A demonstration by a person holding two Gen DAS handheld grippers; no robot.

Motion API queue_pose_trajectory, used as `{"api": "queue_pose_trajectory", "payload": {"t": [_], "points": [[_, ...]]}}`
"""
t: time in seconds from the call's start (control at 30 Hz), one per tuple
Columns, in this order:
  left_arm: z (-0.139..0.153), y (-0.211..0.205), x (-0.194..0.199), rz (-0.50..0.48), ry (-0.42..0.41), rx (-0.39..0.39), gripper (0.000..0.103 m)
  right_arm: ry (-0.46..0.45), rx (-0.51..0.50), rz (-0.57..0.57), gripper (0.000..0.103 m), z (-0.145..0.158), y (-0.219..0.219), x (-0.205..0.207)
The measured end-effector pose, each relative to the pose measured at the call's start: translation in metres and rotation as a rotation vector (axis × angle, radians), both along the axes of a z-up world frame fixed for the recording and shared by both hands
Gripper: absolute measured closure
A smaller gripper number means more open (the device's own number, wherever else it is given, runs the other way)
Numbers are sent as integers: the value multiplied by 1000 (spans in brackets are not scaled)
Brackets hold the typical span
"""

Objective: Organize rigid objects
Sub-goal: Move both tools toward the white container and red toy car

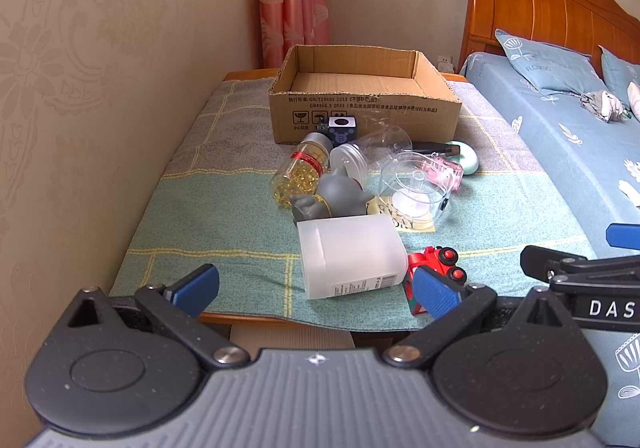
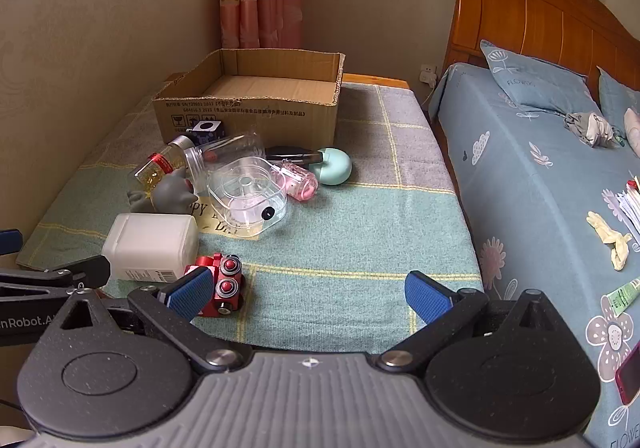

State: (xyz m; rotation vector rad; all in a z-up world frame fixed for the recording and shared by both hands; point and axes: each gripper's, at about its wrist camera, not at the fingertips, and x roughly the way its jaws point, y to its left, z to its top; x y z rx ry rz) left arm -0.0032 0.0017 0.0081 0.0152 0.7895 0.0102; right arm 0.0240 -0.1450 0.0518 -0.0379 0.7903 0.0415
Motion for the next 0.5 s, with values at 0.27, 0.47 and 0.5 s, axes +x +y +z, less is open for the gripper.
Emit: {"api": "queue_pose_trajectory", "payload": {"t": [0.27,0.47,0.5], "points": [[0,0,0,1,1,0,1,-1,-1,-1,0,1,0,0],[0,0,0,0,0,-1,1,-2,-1,0,0,0,-1,0],[0,-1,0,1,0,0,1,-2,-1,-1,0,0,-1,1]]}}
